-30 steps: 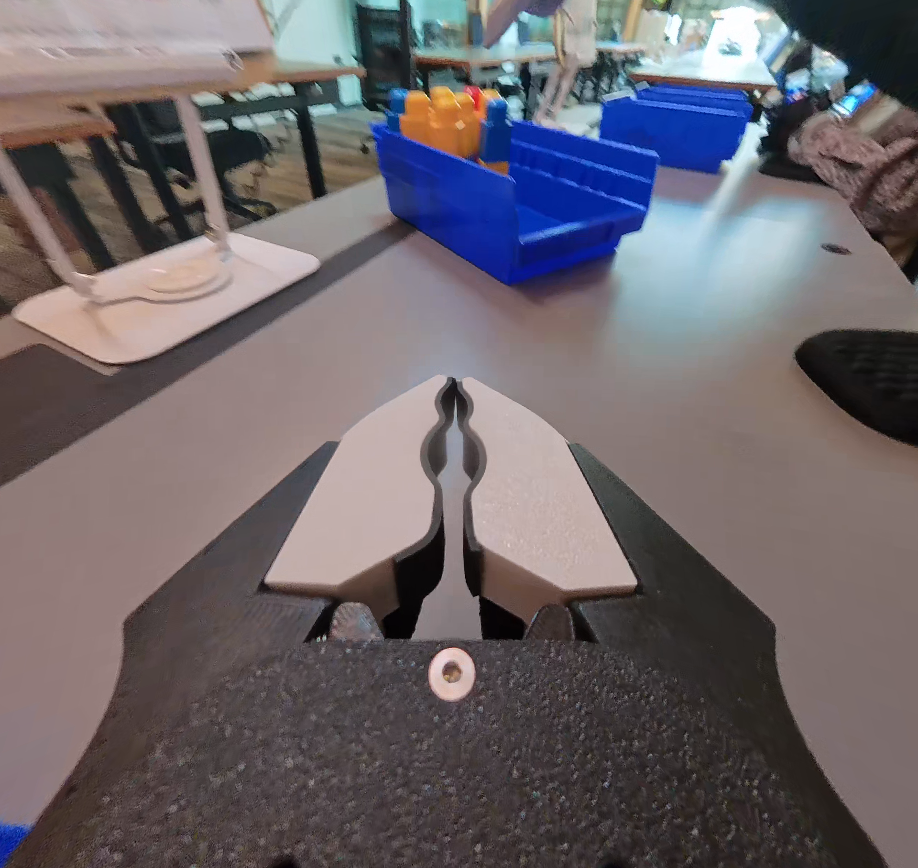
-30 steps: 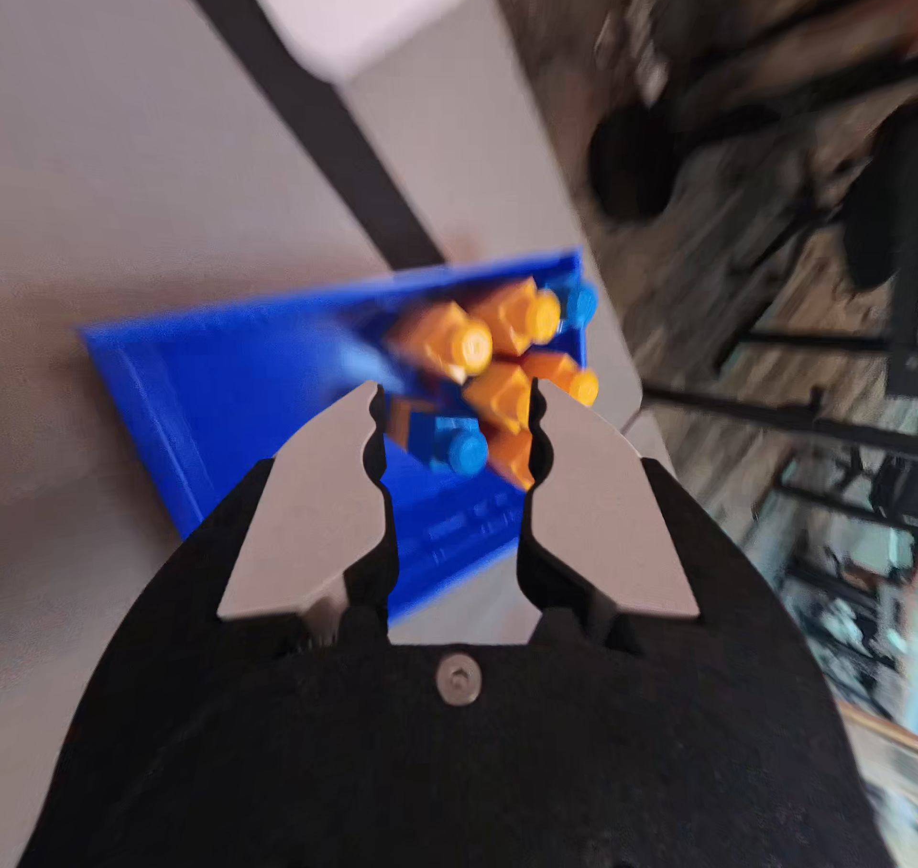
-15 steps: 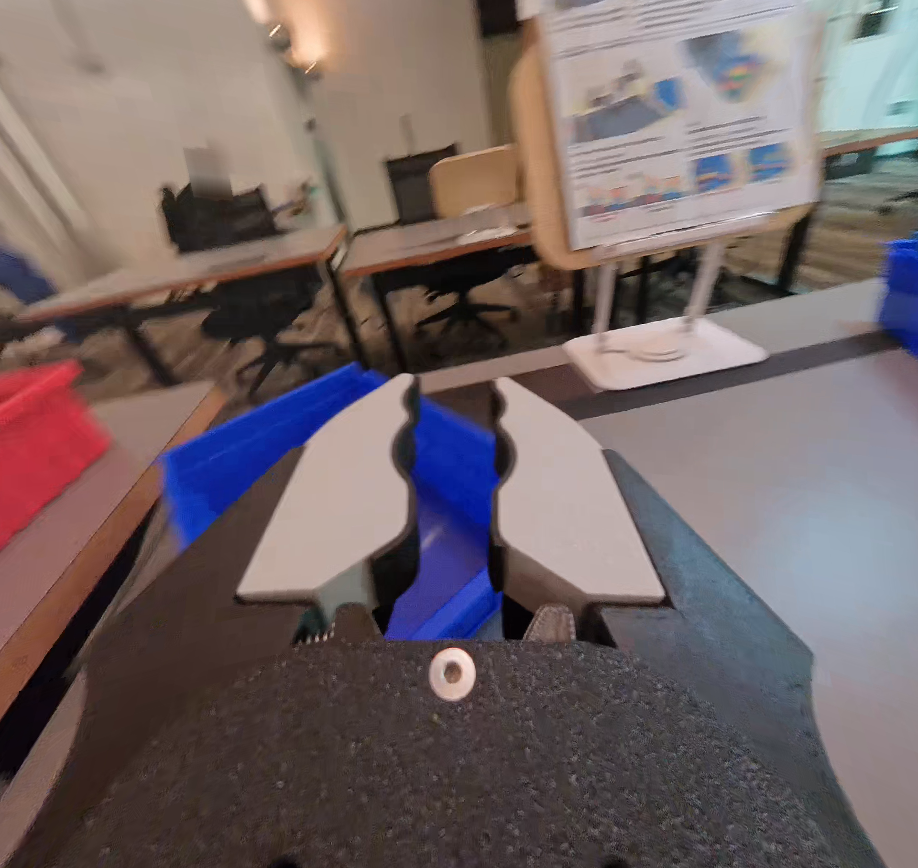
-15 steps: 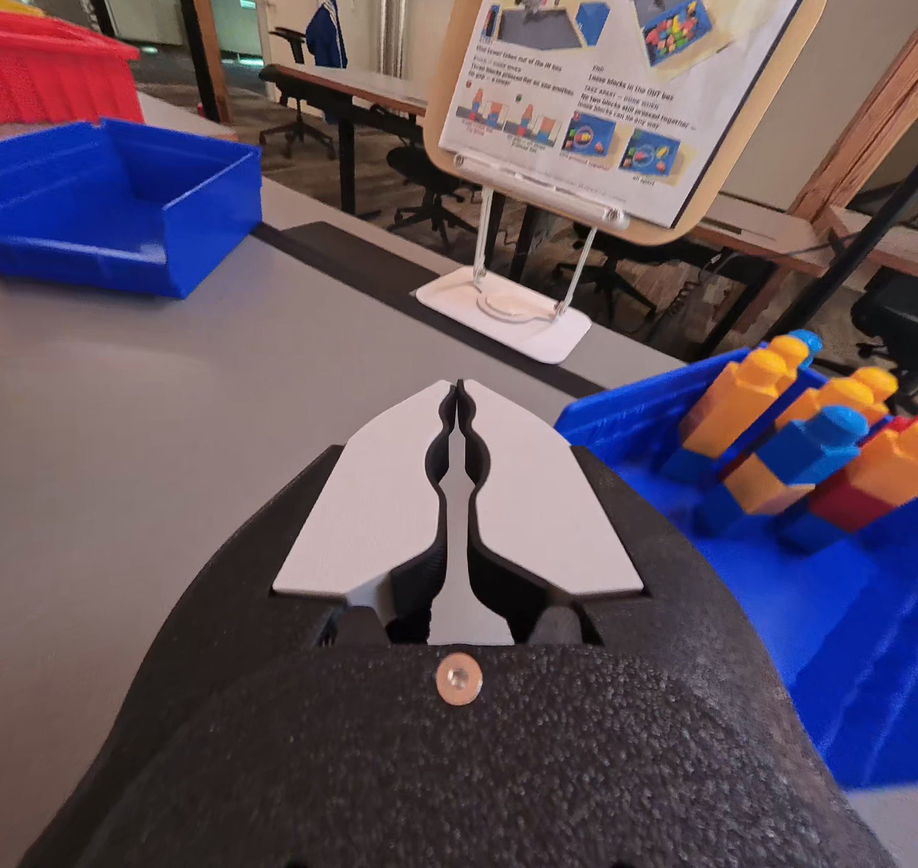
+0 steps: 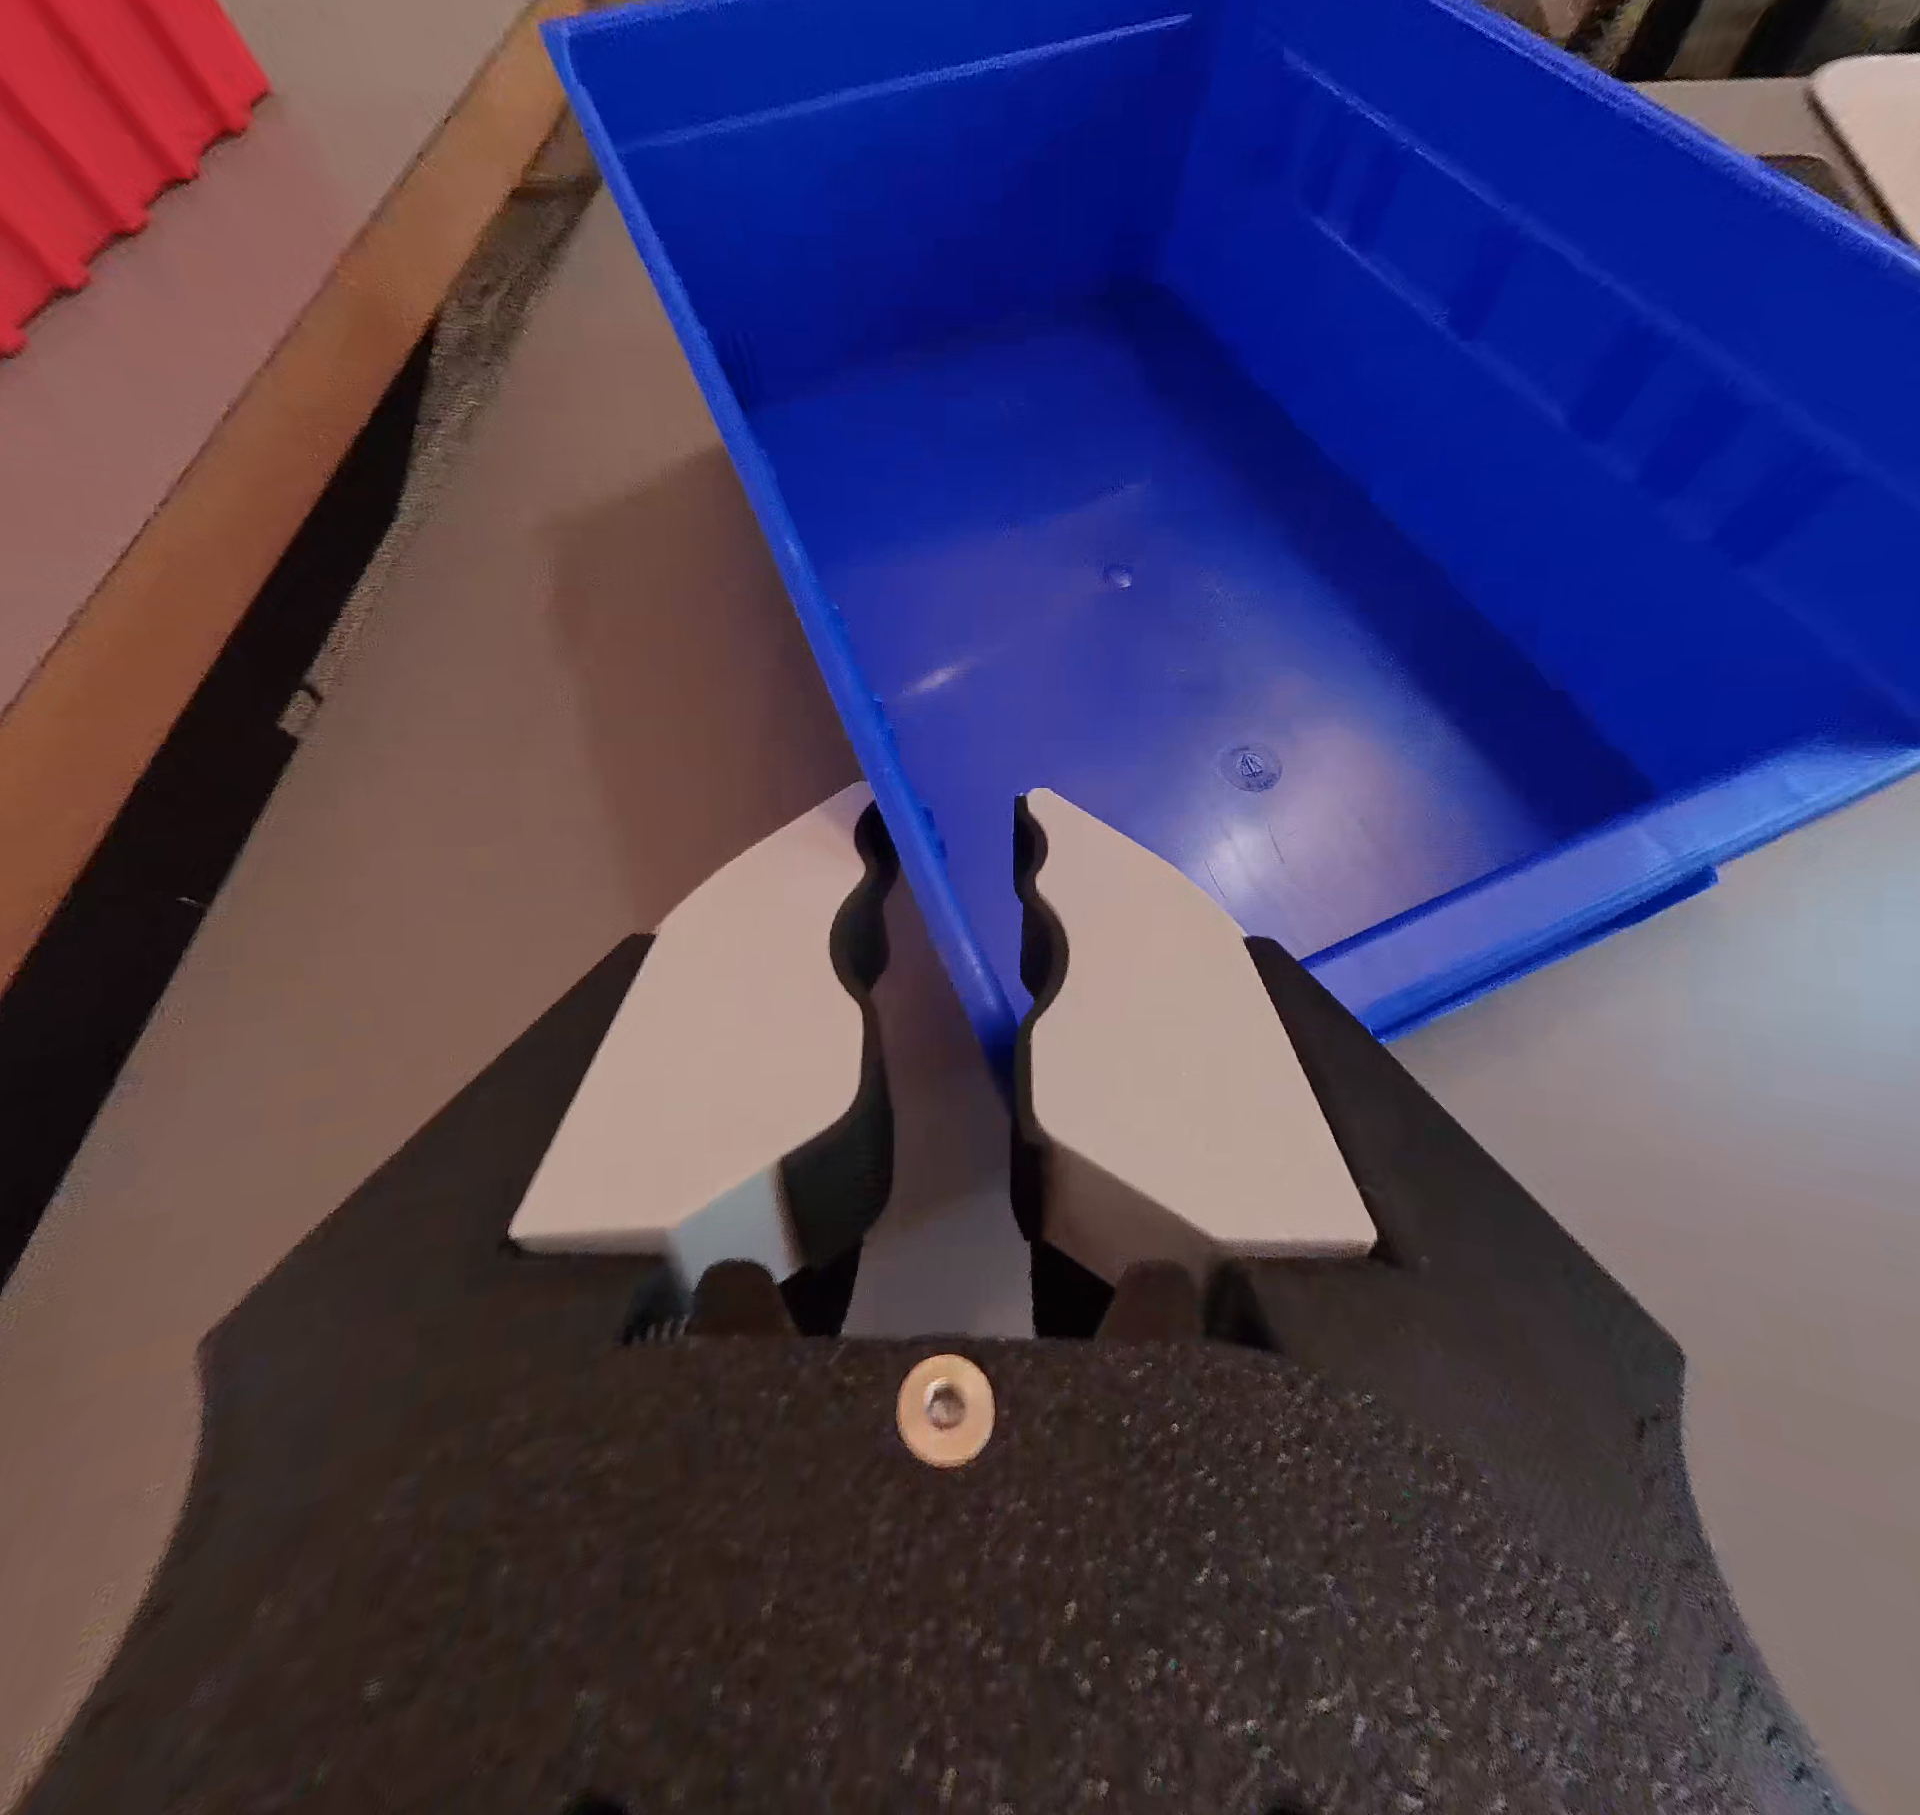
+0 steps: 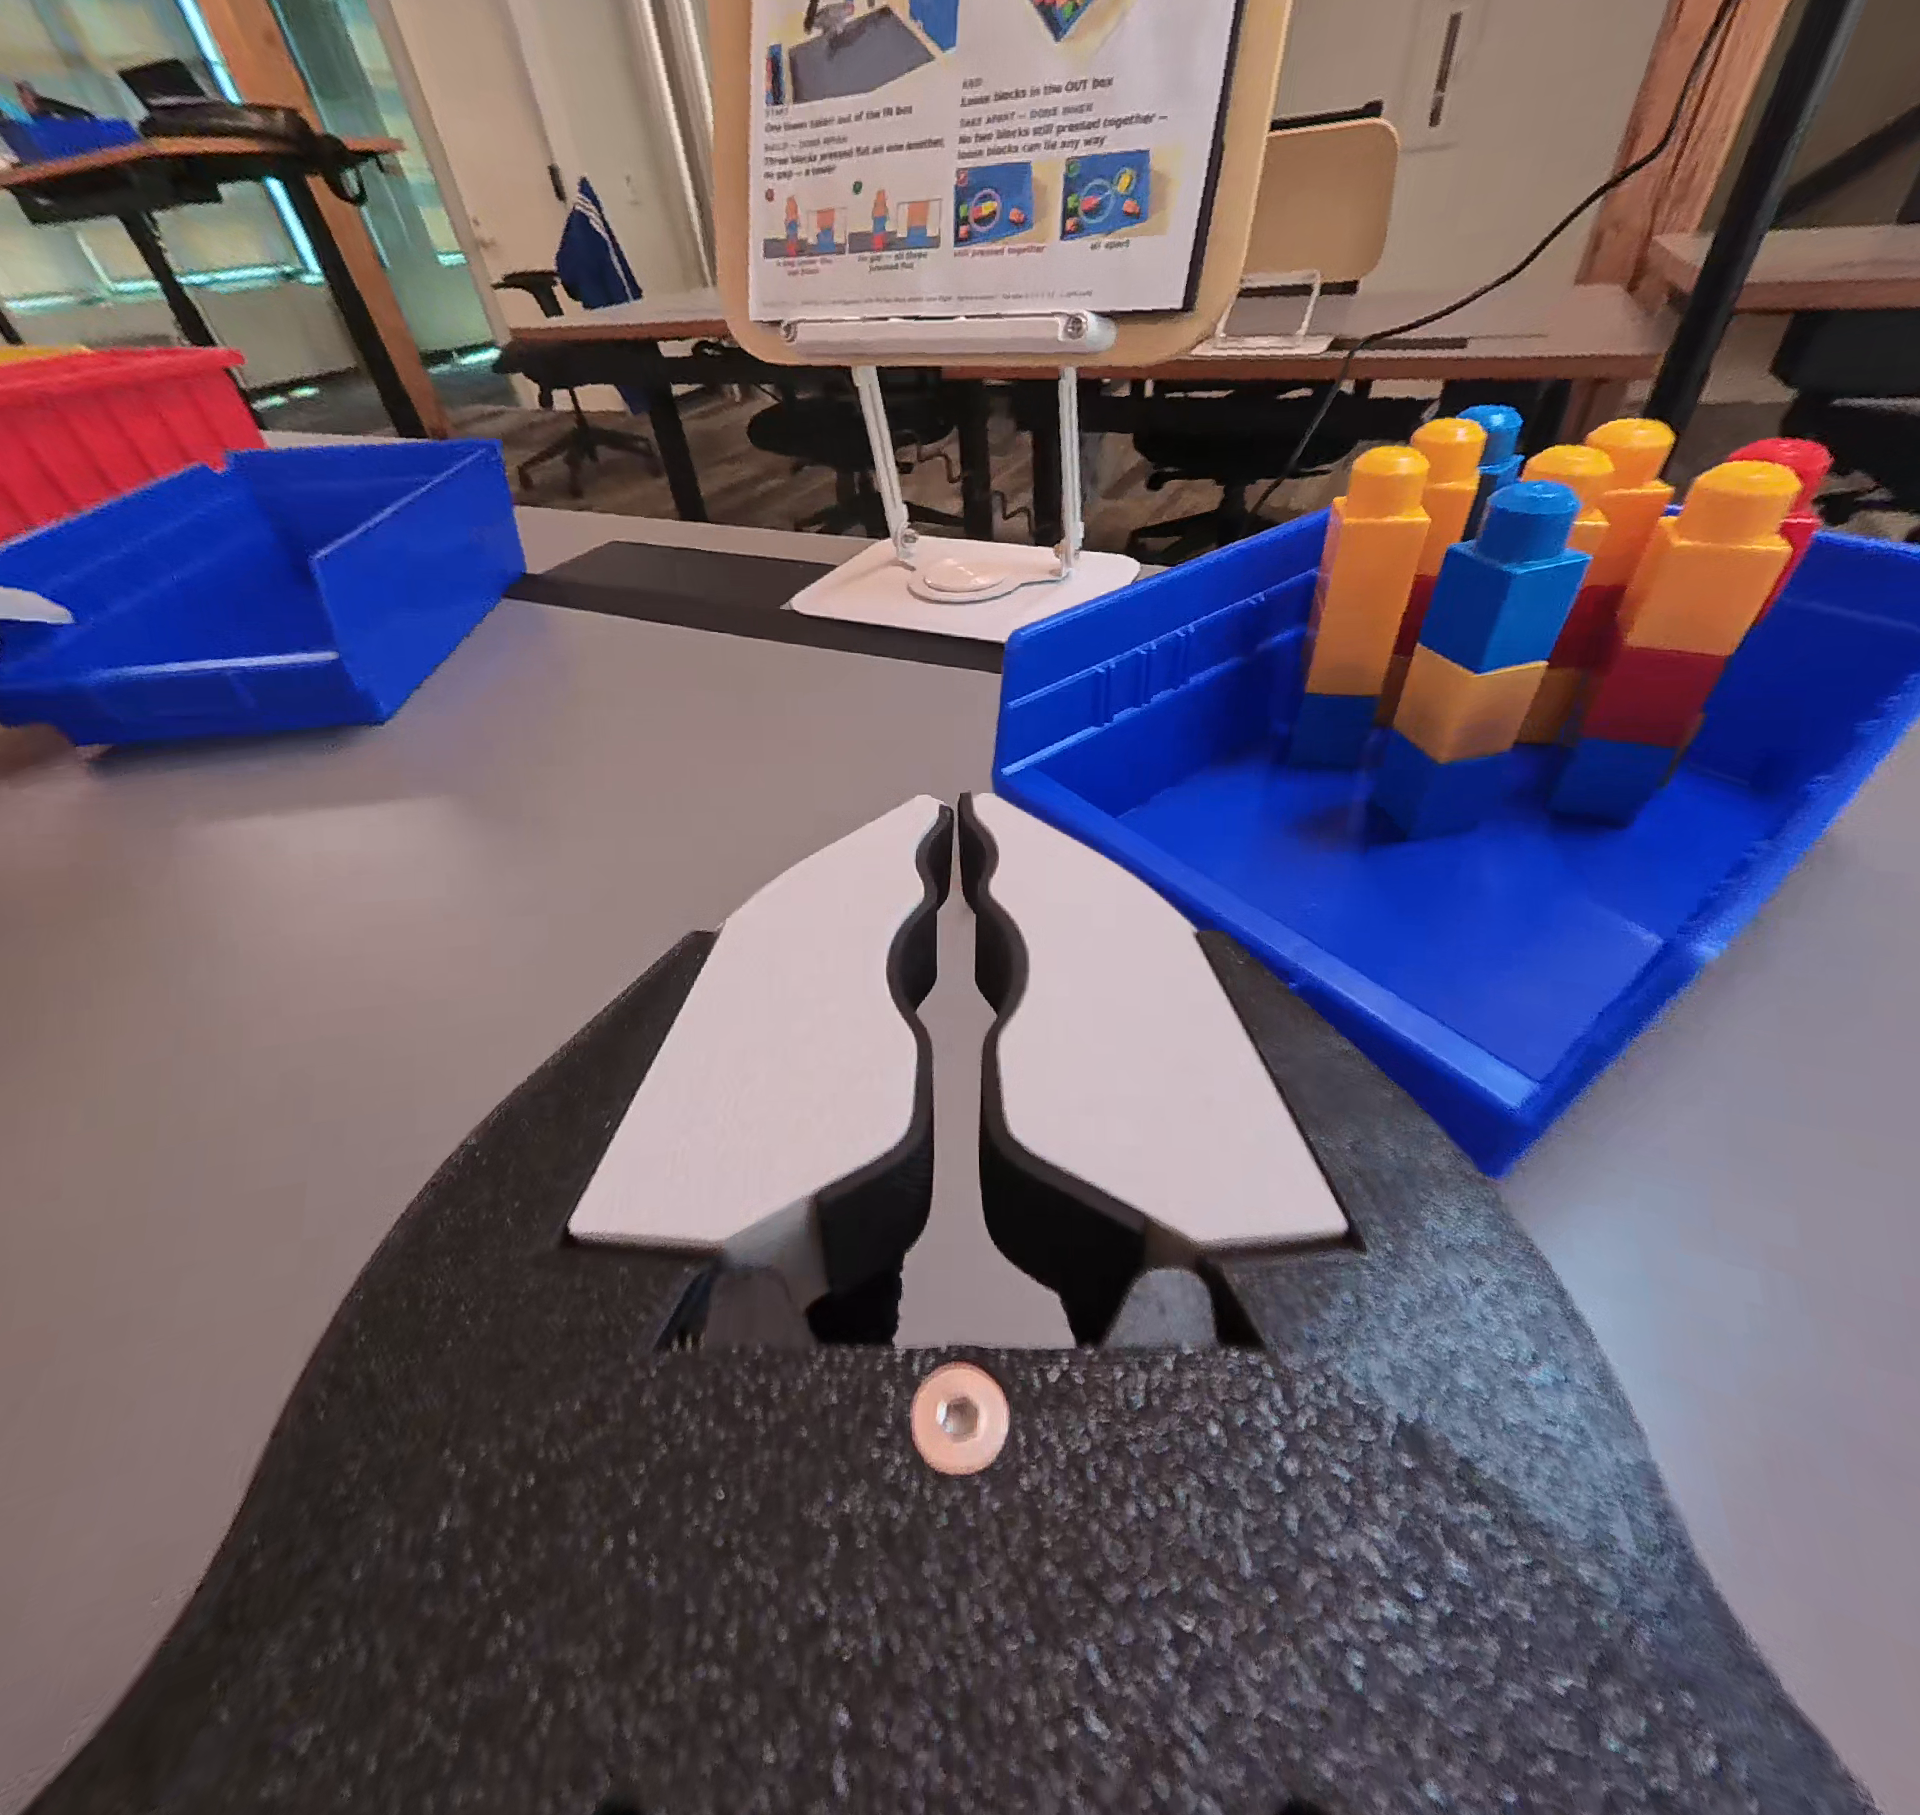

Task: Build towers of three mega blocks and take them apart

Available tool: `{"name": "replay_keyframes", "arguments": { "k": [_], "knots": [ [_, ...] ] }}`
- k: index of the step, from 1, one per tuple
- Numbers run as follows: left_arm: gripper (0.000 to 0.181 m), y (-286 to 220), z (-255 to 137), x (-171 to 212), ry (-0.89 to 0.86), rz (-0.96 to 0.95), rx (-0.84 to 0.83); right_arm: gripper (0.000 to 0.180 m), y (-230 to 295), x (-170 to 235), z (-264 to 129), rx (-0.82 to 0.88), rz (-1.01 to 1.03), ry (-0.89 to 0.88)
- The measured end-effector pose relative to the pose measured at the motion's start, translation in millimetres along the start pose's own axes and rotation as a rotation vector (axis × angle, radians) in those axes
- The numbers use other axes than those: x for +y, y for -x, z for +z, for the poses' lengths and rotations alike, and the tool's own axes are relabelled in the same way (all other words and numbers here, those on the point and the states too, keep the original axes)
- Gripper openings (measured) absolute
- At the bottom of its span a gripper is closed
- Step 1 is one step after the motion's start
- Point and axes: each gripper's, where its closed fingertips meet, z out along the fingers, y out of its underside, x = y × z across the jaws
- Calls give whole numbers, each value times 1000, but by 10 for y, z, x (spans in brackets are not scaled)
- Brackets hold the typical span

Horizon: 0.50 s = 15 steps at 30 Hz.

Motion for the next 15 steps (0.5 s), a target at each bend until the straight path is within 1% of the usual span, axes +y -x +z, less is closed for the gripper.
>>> {"name": "replay_keyframes", "arguments": {
  "k": [2, 5, 8, 9, 12, 15],
  "knots": [
    [16, -206, -139, 56, 4, 16, 29, 1, -65, 15, -48, 29, -16, -3],
    [8, -596, -369, 143, -6, 72, 88, 1, -141, 8, -127, 45, 14, -15],
    [8, -1146, -532, 228, -34, 118, 212, 1, -175, 28, -169, 51, 36, -9],
    [9, -1343, -579, 226, -55, 107, 274, 2, -160, 32, -172, 44, 42, -7],
    [14, -1864, -732, 139, -92, -17, 504, 2, -68, 20, -179, 20, 24, -4],
    [16, -2179, -879, 98, -107, -66, 626, 2, 0, 18, -204, 13, -18, 3]
  ]
}}
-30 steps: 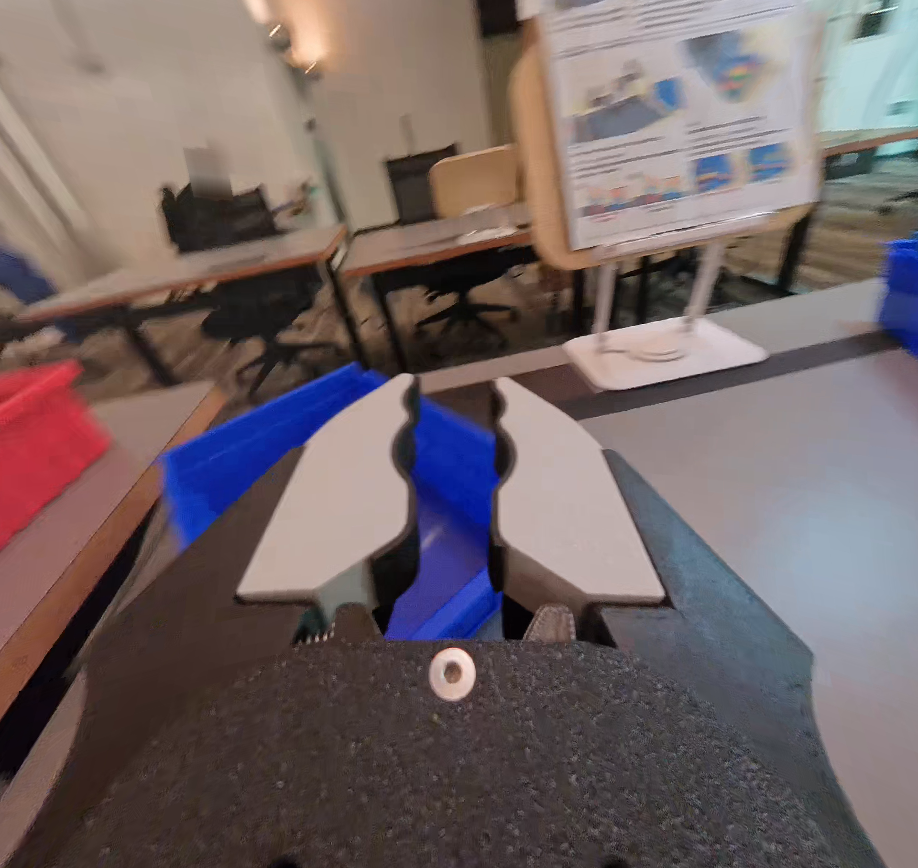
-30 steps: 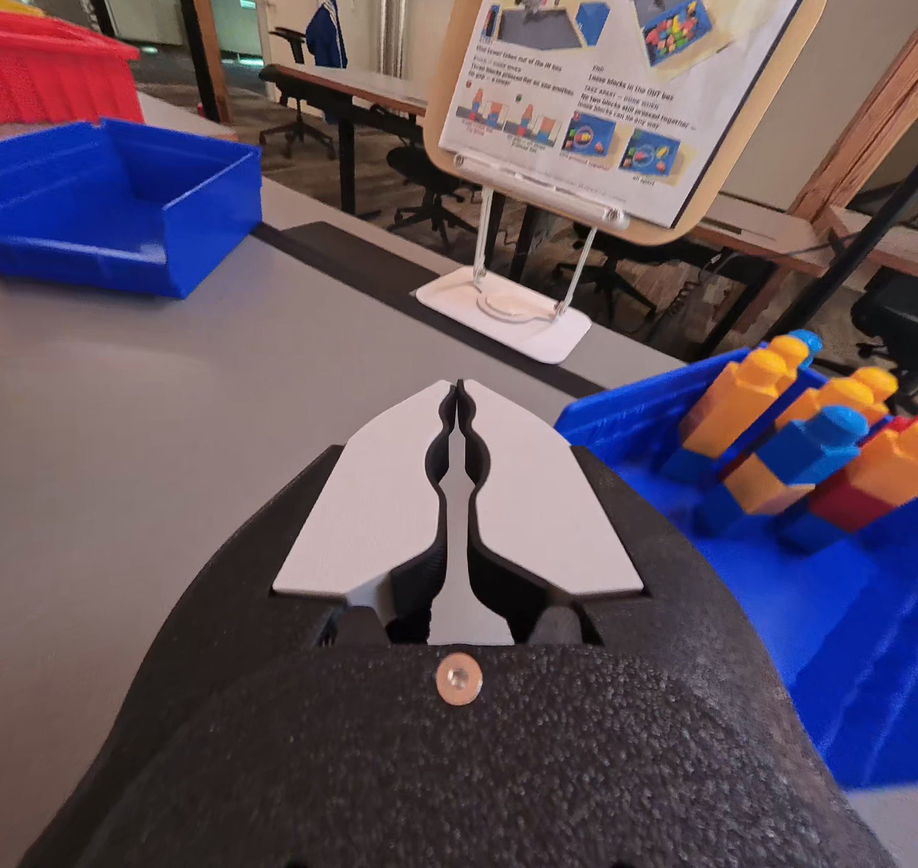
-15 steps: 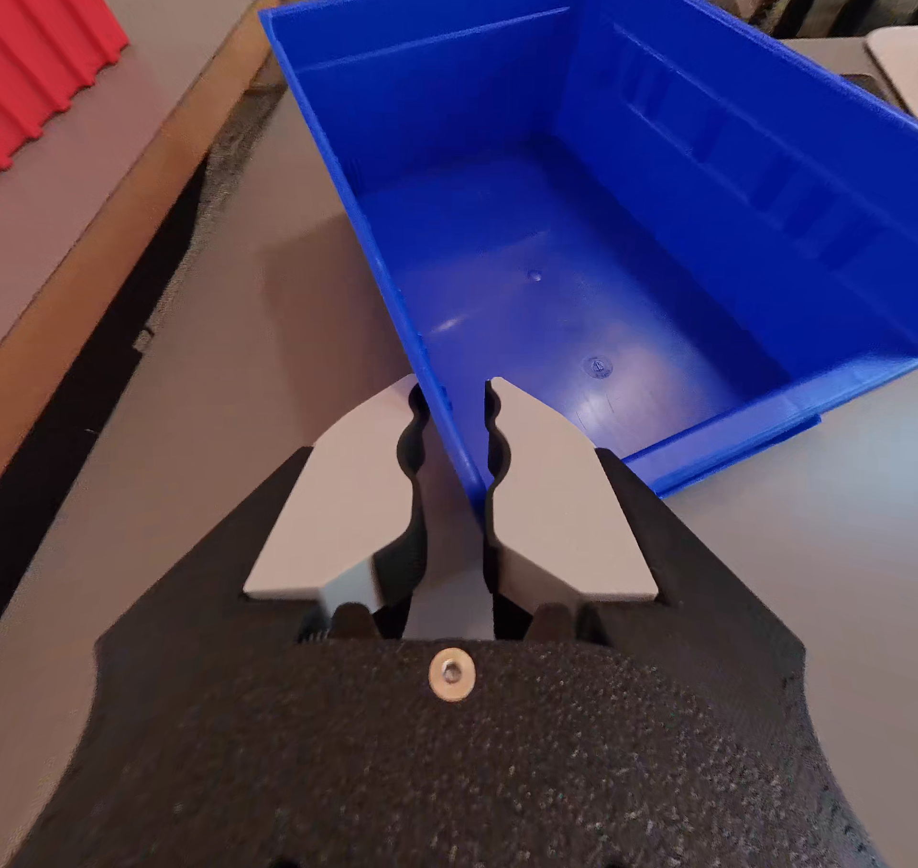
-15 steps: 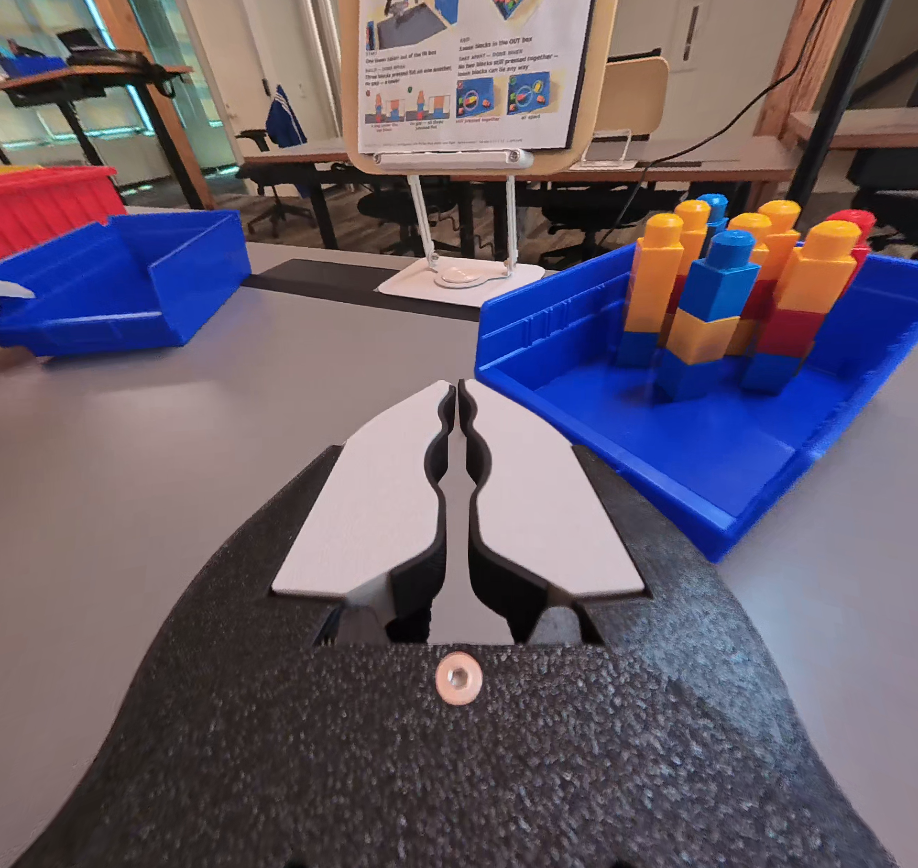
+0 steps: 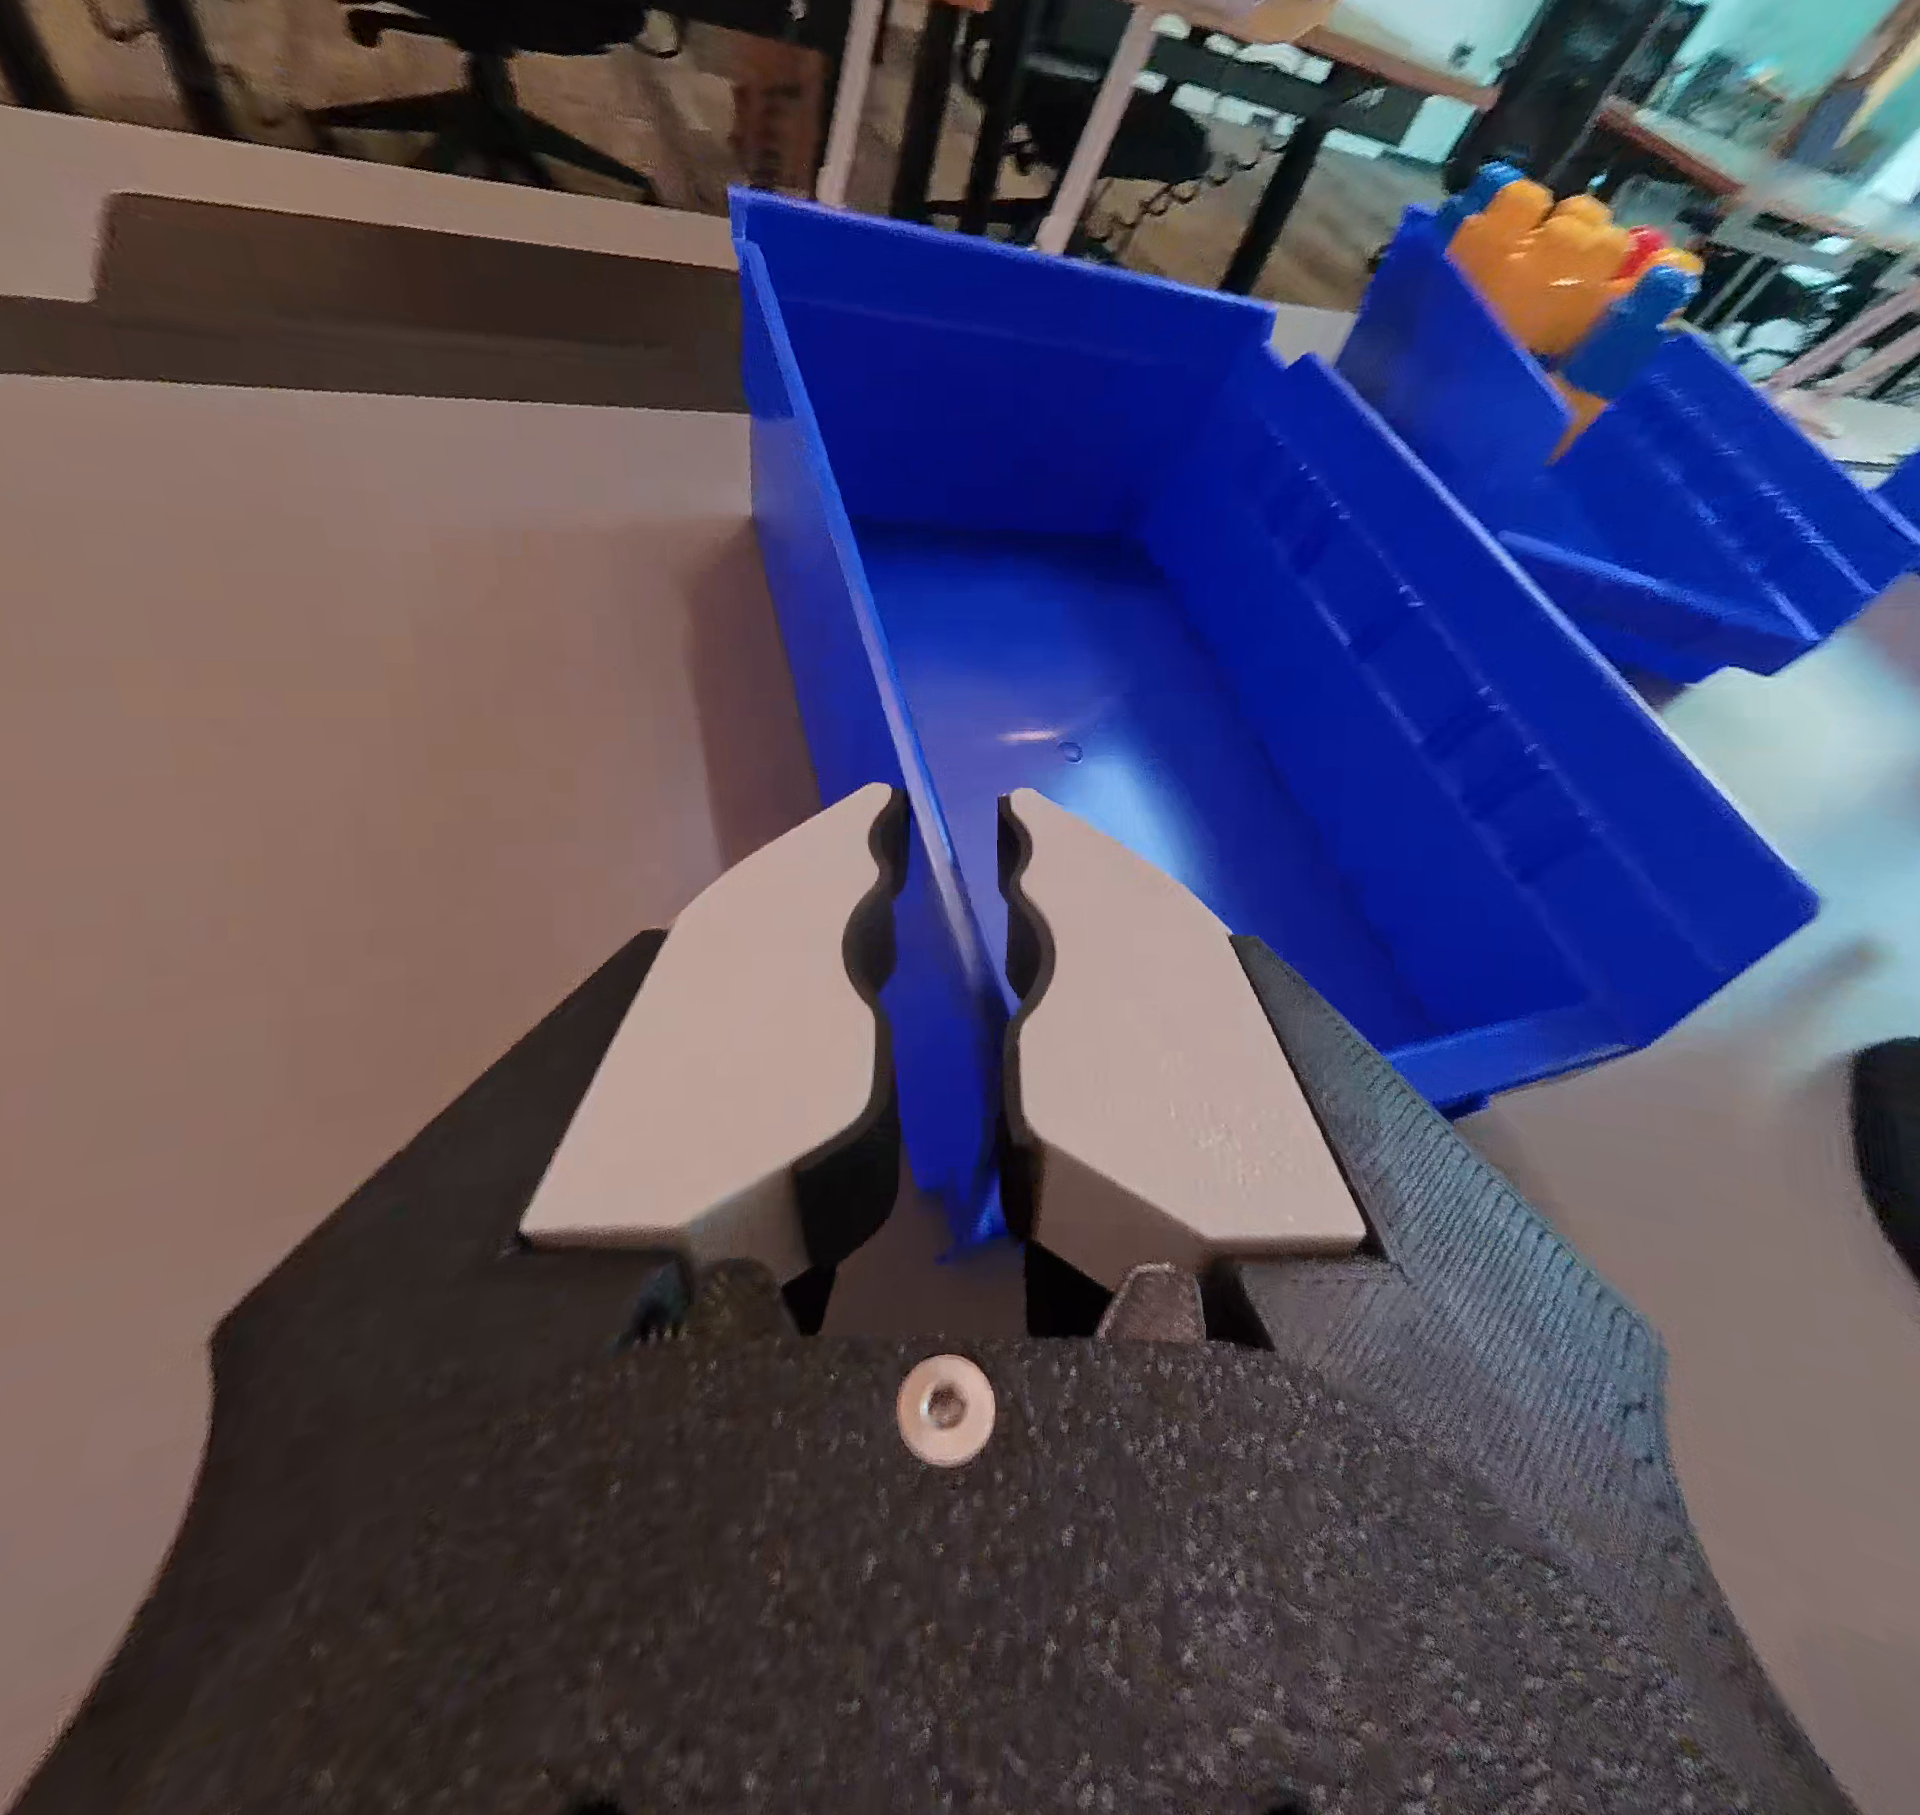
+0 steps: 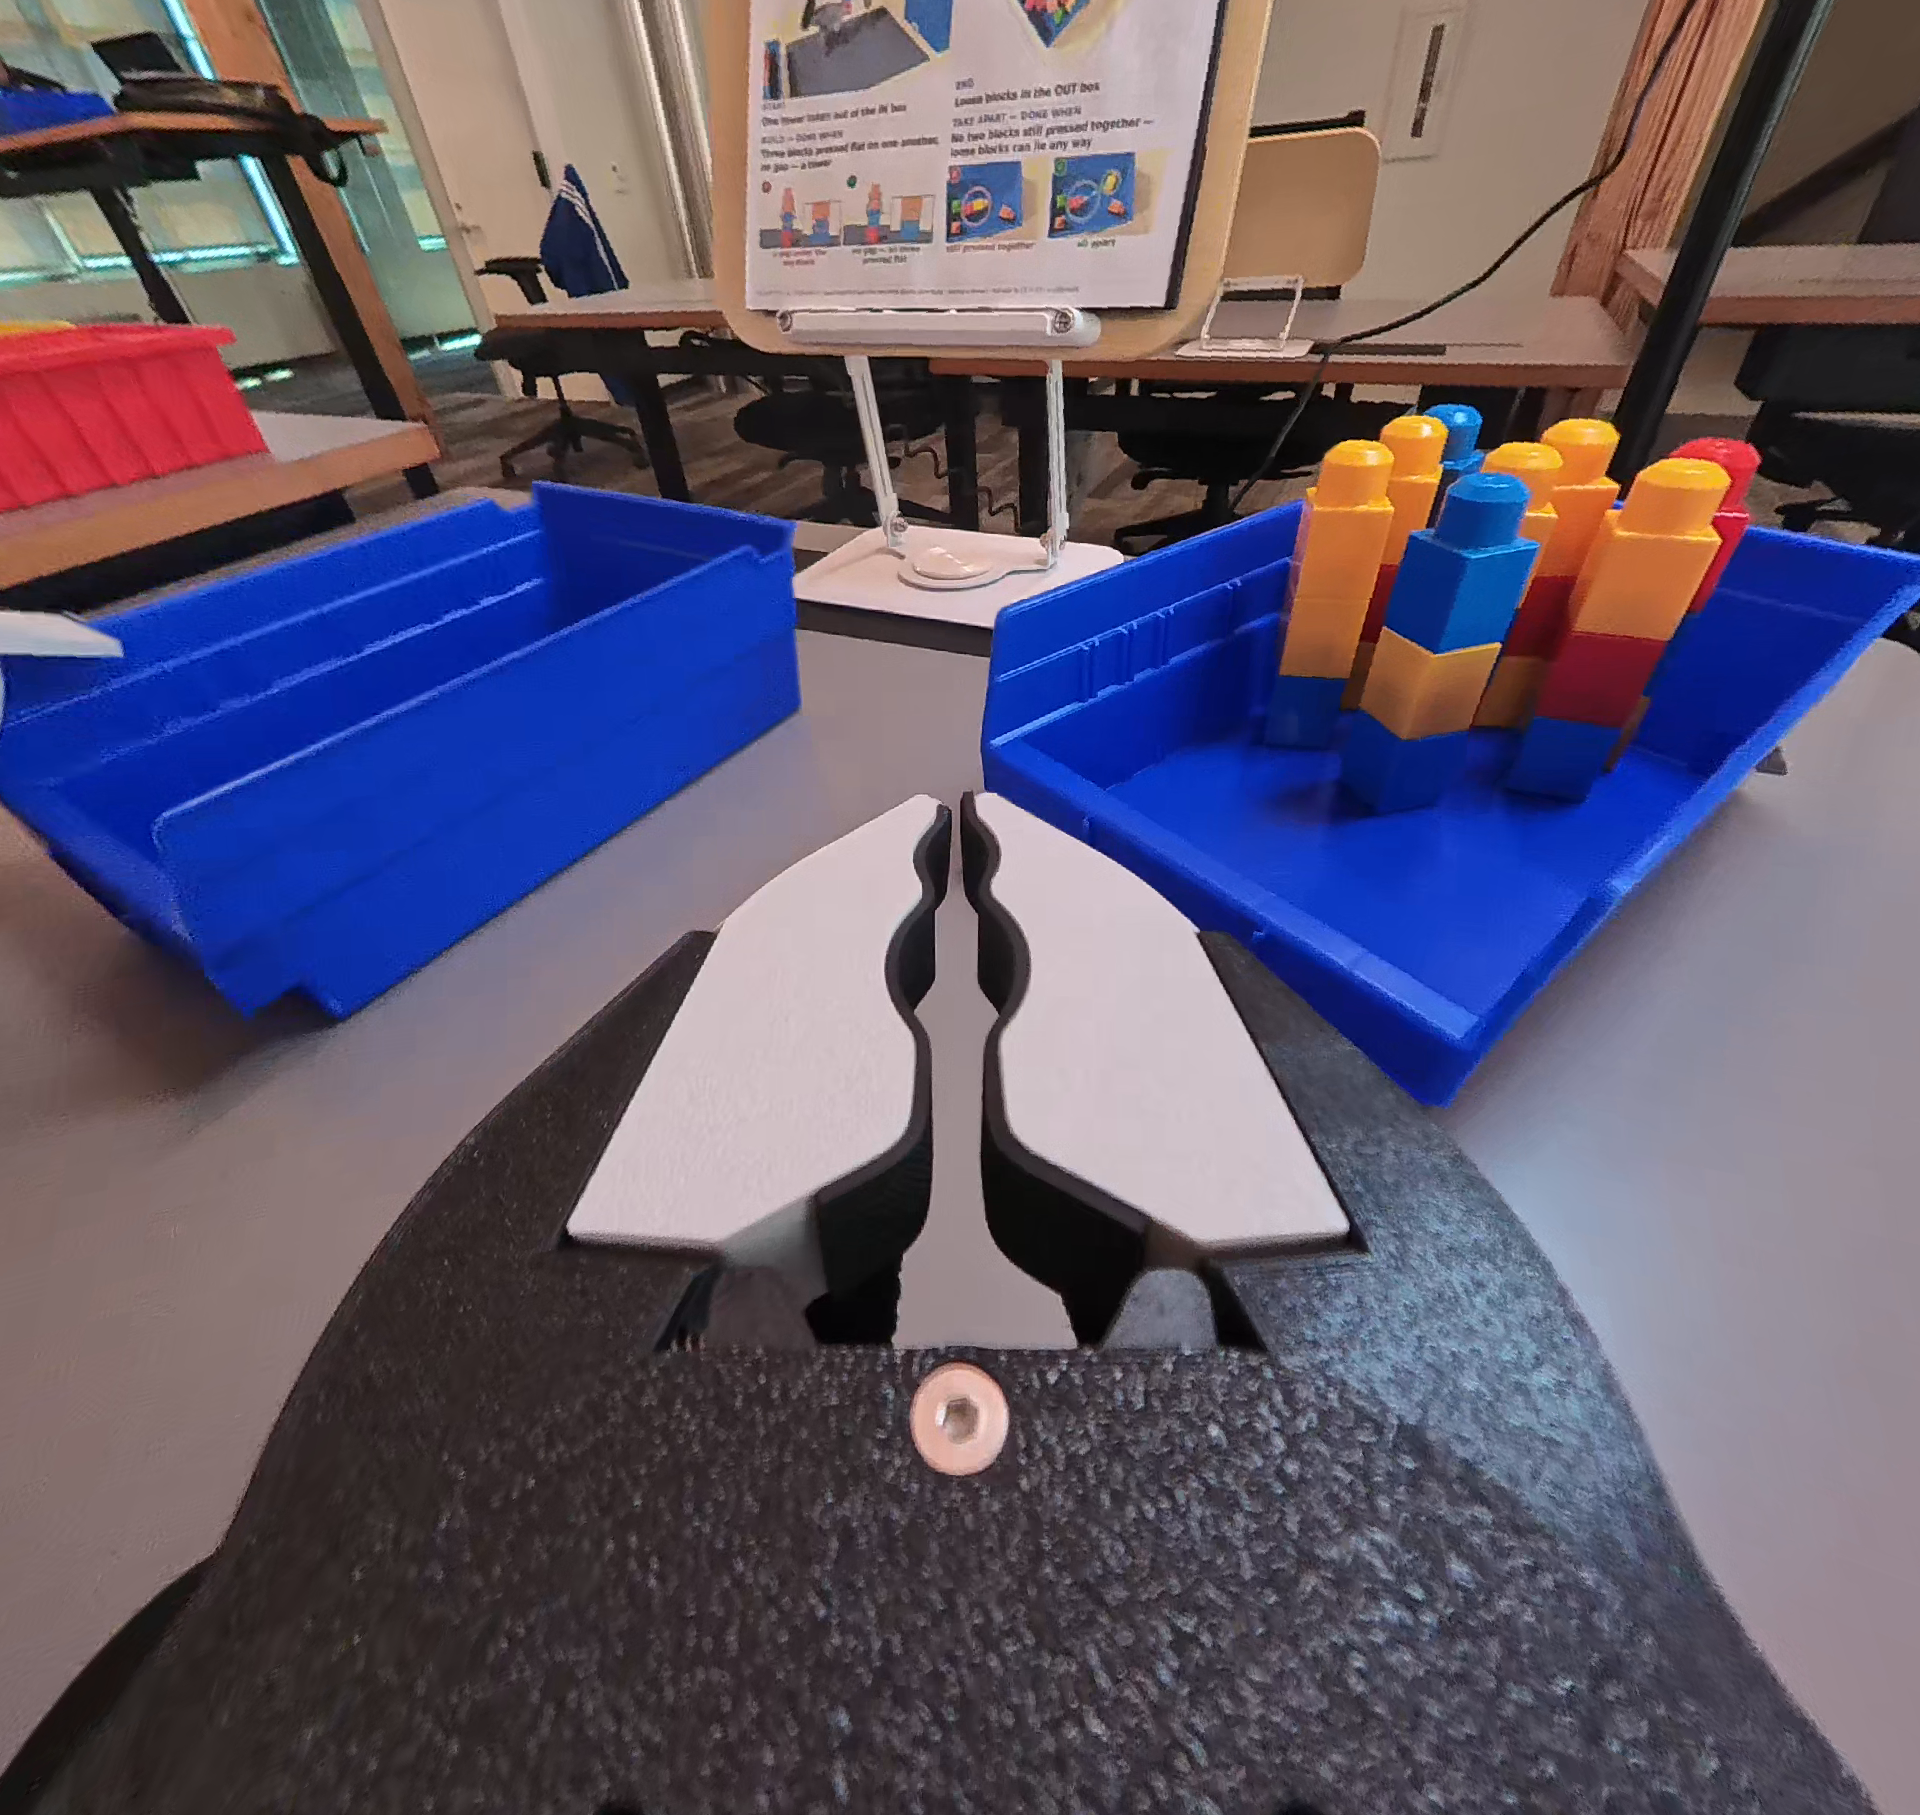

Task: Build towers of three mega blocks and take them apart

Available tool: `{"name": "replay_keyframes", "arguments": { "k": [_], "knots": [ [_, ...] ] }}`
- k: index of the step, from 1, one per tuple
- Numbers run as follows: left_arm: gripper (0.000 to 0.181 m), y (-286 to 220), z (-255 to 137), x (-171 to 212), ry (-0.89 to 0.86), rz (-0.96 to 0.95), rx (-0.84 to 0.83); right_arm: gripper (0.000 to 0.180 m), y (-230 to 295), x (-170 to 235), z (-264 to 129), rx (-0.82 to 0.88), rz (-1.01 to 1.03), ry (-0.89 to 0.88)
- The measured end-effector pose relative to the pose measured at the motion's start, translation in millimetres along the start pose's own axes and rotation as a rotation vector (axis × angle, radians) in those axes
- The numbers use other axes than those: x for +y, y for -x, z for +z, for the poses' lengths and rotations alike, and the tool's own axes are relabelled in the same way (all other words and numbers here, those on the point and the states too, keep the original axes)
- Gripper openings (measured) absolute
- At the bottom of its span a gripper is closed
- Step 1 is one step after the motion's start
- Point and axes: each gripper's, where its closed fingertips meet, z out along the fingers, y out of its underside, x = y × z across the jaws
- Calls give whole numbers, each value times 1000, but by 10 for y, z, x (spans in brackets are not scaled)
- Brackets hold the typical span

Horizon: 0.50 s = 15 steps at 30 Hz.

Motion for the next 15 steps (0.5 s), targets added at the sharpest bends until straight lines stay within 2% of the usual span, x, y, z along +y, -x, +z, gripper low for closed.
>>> {"name": "replay_keyframes", "arguments": {
  "k": [2, 5, 9, 12, 15],
  "knots": [
    [22, -171, -2, 28, 10, 50, 19, 2, 1, 11, -34, 7, -15, 3],
    [23, -229, -58, 58, 39, 203, -48, 3, -87, 49, -95, 44, -23, 21],
    [20, -229, -177, 349, 238, 424, -94, 18, -362, 132, -200, 153, -26, 82],
    [20, -189, -215, 554, 340, 618, -117, 22, -492, 189, -288, 172, 13, 102],
    [17, -162, -85, 518, 290, 705, -120, 22, -549, 227, -341, 167, 53, 99]
  ]
}}
